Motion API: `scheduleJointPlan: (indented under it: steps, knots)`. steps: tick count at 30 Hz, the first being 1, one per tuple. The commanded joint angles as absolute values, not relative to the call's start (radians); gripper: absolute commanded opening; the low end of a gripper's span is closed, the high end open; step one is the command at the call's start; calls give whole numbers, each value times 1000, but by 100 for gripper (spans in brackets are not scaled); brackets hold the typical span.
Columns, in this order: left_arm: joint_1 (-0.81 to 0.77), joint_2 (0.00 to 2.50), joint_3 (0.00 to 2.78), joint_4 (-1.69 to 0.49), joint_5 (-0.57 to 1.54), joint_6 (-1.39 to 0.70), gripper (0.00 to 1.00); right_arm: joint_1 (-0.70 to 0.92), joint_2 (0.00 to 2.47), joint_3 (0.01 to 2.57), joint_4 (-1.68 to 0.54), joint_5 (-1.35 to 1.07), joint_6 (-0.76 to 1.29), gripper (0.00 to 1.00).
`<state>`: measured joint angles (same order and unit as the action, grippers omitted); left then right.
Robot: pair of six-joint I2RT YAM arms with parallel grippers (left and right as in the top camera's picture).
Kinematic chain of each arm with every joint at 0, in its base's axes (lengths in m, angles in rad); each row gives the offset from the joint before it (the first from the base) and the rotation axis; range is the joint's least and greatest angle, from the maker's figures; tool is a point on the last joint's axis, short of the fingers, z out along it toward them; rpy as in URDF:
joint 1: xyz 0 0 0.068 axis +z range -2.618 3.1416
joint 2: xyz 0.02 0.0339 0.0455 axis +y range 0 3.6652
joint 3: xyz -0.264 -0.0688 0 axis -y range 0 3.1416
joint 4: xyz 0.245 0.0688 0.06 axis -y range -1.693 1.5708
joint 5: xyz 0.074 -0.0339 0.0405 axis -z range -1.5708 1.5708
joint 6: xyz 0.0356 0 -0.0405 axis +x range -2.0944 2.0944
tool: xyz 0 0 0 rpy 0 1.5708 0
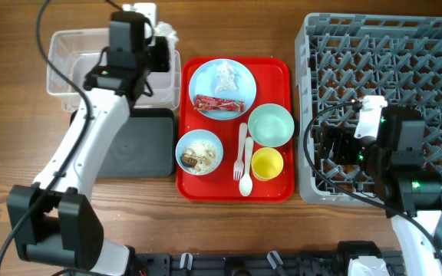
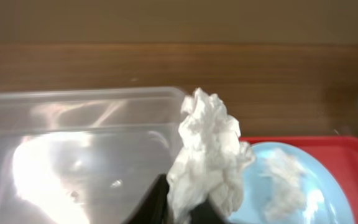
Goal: Sort waste into correct bins and load items into the dishwasher rack
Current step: 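Drop the tissue into the clear plastic bin with the left gripper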
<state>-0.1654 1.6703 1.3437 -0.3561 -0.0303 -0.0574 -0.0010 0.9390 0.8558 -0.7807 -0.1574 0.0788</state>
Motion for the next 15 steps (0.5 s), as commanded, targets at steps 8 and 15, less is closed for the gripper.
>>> scheduleJointPlan:
  steps: [8,15]
  knots:
    - [-215,1707,1346,-297,88,-60,70,1,941,880,-778,-173,78,100]
    - [-383,1921,1346,-49,96,-60,86,1,941,879,-779,-173,78,100]
